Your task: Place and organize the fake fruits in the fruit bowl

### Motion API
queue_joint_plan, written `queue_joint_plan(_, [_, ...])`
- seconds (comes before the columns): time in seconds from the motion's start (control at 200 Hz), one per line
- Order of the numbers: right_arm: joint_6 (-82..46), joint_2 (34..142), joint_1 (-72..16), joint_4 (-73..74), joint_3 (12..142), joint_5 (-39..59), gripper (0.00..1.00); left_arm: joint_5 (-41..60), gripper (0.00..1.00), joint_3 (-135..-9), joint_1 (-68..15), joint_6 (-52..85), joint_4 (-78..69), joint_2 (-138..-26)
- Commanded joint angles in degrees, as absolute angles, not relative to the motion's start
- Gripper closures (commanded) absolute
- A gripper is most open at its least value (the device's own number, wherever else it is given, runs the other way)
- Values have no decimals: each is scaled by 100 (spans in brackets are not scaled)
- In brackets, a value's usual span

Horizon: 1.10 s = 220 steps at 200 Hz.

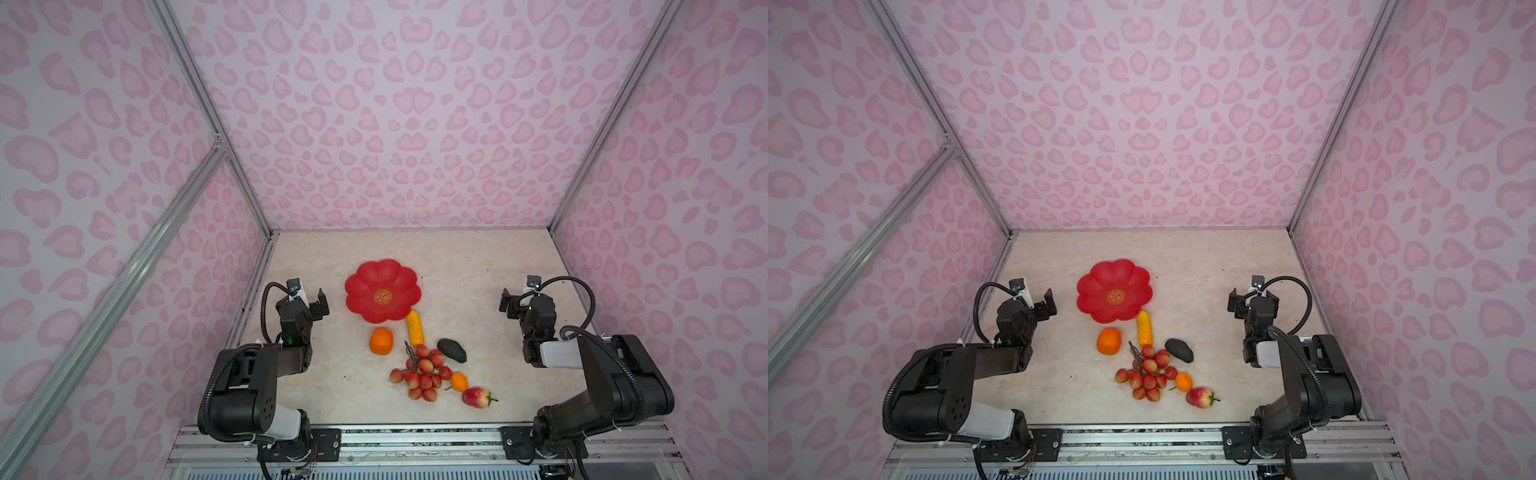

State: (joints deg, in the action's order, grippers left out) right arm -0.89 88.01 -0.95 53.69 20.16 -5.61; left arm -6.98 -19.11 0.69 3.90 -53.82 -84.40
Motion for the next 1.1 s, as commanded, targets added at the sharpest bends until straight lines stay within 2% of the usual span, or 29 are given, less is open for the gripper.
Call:
queue_joint_plan(0.0, [-105, 8815, -88, 5414, 2021, -582, 1, -666, 3, -1900, 67, 356, -5538, -8428])
queue_joint_plan(0.77, [-172, 8754, -88, 5645, 1991, -716, 2, -632, 2, -1910, 73, 364, -5491, -8362])
queue_joint_plan(0.9, [-401, 7967, -85, 3064, 2977, -1099, 3, -588, 6, -2626, 66, 310, -3904, -7860])
queue_joint_plan(1.015, [-1243, 7638, -141, 2304, 3423, -781, 1, -907, 9, -2787, 22, 759, -3343, -7223])
queue_joint_plan(1.095, [-2036, 7534, -40, 1843, 3575, -427, 1, -750, 8, -2791, 16, 1148, -3134, -6684])
